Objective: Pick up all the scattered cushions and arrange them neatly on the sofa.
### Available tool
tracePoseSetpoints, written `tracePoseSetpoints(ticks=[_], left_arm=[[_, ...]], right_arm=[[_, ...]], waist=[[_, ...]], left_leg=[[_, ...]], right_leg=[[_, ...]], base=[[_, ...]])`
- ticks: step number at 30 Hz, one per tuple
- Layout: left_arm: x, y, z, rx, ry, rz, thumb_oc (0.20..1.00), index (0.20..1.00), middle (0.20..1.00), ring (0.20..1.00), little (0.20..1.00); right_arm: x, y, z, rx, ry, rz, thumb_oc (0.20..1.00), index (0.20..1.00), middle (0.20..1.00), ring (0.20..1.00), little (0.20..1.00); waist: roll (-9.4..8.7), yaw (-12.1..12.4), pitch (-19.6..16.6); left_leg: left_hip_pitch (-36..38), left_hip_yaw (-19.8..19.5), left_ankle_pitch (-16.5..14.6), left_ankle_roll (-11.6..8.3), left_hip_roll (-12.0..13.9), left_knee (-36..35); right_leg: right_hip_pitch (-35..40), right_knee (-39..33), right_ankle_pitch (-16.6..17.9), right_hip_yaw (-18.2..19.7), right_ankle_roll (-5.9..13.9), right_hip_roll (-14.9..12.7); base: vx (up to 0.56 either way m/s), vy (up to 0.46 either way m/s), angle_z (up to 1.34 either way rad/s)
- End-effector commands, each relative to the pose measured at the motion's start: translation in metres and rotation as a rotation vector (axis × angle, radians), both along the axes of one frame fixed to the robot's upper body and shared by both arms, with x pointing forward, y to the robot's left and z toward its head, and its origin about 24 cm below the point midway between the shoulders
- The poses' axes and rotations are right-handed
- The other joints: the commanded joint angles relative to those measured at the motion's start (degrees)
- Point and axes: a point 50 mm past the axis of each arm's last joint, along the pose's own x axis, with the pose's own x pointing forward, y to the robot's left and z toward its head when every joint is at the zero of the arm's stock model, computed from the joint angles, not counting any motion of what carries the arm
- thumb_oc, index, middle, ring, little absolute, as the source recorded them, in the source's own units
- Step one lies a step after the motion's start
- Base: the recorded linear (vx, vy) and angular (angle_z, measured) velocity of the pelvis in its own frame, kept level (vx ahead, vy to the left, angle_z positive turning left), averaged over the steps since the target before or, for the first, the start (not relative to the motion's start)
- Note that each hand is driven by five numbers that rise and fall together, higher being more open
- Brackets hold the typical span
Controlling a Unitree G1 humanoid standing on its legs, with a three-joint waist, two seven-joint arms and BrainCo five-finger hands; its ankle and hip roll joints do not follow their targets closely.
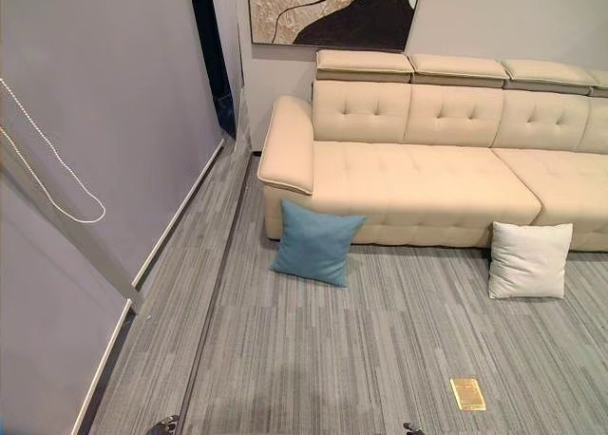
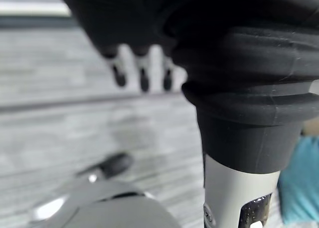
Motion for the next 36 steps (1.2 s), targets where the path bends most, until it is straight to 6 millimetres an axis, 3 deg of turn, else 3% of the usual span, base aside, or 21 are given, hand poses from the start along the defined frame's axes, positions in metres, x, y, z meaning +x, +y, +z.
tracePoseSetpoints(ticks=[1,36], left_arm=[[0.022,-0.001,0.004,-0.001,-0.052,-0.004,1.000,1.000,1.000,1.000,1.000],[0.015,0.001,0.002,0.006,-0.031,0.010,1.000,1.000,1.000,1.000,1.000]], right_arm=[[0.013,-0.005,0.003,-0.029,-0.020,0.029,1.000,1.000,1.000,1.000,1.000],[0.025,0.001,0.004,-0.016,-0.045,0.068,1.000,1.000,1.000,1.000,1.000]], waist=[[-1.73,0.3,0.6],[-1.17,0.3,0.7]], left_leg=[[3.1,-6.2,-3.8,0.17,-1.6,0.3],[4.0,-3.9,-5.6,1.40,-2.8,1.7]], right_leg=[[-3.3,-0.5,7.7,3.2,1.12,0.8],[-3.6,0.7,7.9,6.0,1.96,-0.5]], base=[[0.01,0.002,-0.13],[0.01,0.012,-0.05]])
